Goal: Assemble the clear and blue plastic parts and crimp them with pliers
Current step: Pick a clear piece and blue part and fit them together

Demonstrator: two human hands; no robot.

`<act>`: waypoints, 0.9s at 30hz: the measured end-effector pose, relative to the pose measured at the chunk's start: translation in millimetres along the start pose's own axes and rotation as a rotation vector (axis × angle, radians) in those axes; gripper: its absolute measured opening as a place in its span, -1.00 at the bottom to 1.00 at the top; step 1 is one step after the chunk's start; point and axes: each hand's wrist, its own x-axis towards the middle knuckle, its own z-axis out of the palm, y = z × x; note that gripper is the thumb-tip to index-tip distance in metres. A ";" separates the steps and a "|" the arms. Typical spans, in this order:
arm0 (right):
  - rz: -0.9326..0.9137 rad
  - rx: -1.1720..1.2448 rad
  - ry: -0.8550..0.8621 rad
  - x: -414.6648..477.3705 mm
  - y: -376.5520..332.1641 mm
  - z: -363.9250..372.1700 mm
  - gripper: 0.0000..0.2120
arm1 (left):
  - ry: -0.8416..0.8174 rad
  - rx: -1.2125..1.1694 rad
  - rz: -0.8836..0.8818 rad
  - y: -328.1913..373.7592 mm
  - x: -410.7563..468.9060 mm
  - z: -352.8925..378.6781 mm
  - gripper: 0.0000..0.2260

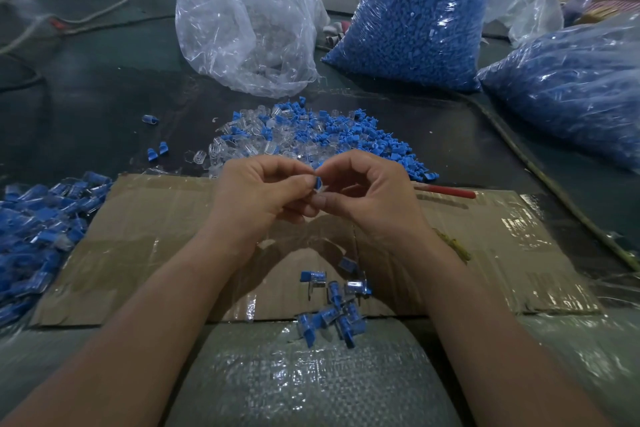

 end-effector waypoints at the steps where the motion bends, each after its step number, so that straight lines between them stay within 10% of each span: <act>1: -0.007 0.010 -0.010 -0.3 -0.3 -0.1 -0.79 | 0.005 -0.024 -0.007 0.7 -0.2 -0.5 -0.93; 27: -0.116 0.118 0.037 0.1 2.8 -1.2 -0.73 | -0.053 -0.132 -0.028 0.3 2.8 -4.0 -0.81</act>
